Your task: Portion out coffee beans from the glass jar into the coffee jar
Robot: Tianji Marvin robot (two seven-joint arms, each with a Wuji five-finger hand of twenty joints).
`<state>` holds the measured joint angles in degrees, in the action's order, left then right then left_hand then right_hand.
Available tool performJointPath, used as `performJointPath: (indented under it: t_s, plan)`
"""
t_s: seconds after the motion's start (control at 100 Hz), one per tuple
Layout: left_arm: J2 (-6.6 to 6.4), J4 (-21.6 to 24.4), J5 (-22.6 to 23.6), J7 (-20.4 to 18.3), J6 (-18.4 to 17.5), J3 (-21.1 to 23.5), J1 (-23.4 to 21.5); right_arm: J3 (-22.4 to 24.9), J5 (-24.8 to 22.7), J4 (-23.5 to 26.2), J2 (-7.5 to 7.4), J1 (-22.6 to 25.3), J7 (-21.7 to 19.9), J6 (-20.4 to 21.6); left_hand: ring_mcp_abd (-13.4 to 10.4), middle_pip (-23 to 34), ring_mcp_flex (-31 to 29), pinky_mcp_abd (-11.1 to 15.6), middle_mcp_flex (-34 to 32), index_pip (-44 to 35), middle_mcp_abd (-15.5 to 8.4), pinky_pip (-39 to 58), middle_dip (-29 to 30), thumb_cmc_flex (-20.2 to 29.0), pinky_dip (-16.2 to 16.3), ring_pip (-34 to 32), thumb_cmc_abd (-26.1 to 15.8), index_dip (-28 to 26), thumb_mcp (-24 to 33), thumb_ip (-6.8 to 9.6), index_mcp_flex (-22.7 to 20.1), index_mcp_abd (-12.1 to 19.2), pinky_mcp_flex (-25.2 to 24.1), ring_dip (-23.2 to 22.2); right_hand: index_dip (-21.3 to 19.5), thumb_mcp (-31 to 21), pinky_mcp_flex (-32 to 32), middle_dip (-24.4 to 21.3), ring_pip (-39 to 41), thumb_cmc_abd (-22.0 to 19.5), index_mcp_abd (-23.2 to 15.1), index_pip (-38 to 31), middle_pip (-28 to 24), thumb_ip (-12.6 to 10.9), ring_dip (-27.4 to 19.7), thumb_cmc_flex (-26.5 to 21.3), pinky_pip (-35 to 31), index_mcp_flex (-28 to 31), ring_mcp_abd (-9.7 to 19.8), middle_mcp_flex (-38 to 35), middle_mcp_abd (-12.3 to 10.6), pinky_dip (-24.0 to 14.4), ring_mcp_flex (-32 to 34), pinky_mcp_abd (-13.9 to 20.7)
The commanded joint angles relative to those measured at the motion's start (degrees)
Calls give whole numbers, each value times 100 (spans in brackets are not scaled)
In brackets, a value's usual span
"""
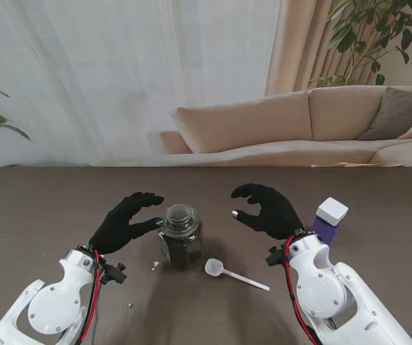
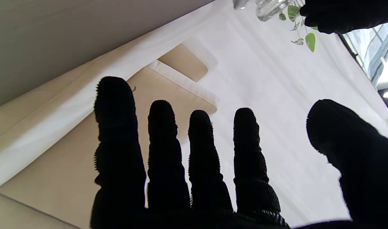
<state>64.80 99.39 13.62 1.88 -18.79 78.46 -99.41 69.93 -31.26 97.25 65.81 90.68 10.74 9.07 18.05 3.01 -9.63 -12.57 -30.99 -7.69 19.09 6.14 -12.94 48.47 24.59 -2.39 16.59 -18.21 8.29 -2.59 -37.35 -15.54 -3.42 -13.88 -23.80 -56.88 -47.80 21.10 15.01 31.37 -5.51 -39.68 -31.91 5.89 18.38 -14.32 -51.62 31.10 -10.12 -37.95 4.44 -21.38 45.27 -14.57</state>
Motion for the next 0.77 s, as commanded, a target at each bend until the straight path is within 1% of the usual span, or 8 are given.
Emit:
performJointPath:
  t_s: [0.0, 0.09, 0.16, 0.2, 0.45, 0.53, 0.76]
  plan:
    - [12, 21, -3, -83, -6, -20, -23, 52, -18, -152, -24, 131, -19, -8, 71, -22, 7, 82, 51, 69, -118, -102, -28, 126, 66, 63, -210, 43, -153, 137, 93, 161, -118, -23, 37, 102, 2772, -64, -104, 67, -164, 94, 102, 52, -96, -72, 116, 167, 151, -35, -205, 166, -133, 201]
    - [15, 22, 9, -66, 17, -37, -32, 113, 30, -219, -2, 166, 75, 38, 74, -21, 6, 83, 46, 63, -120, -103, -29, 125, 69, 63, -210, 44, -162, 138, 82, 160, -117, -24, 27, 97, 2813, -58, -122, 153, -211, 124, 132, 48, -100, -135, 151, 260, 130, -101, -220, 190, -121, 152]
    - [17, 12, 1, -60, 18, -53, -27, 200, 66, -185, -25, 182, -39, 69, 69, -20, 7, 84, 44, 66, -116, -105, -29, 129, 72, 63, -211, 47, -166, 140, 90, 158, -117, -24, 30, 112, 2853, -57, -151, 68, -229, 188, 177, 53, -106, -88, 183, 235, 158, -74, -260, 205, -157, 192]
    - [18, 6, -8, -59, 11, -63, -18, 211, 72, -171, -14, 188, -10, 57, 66, -22, 9, 90, 49, 68, -115, -106, -29, 131, 73, 64, -219, 49, -166, 140, 95, 162, -117, -23, 19, 121, 2852, -45, -148, 86, -203, 191, 169, 51, -103, -106, 188, 261, 146, -105, -268, 206, -145, 192]
    - [24, -50, -62, -50, -66, -104, 35, 194, 195, -107, 51, 213, 220, 16, 73, -17, -6, 82, 30, 58, -108, -112, -32, 134, 75, 59, -215, 50, -180, 142, 78, 155, -115, -26, -33, 100, 2893, 3, -175, 117, -201, 218, 171, 48, -96, -120, 219, 314, 99, -88, -207, 207, -210, 191]
    - [28, -82, -90, -51, -73, -118, 62, 181, 170, -125, 41, 207, 197, 29, 68, -19, 3, 90, 33, 62, -113, -114, -32, 141, 76, 63, -214, 52, -179, 143, 88, 153, -115, -25, -47, 93, 2894, 14, -172, 119, -205, 222, 167, 50, -91, -115, 223, 325, 98, -82, -215, 204, -215, 192]
    - [21, -110, -85, -75, -87, -147, 85, 195, 185, -132, 48, 225, 215, -6, 64, -17, -6, 78, 22, 50, -95, -125, -33, 141, 69, 60, -222, 50, -182, 143, 58, 143, -114, -27, -81, 70, 2911, 37, -159, 129, -125, 224, 156, 54, -81, -121, 236, 339, 65, -46, -120, 198, -224, 192]
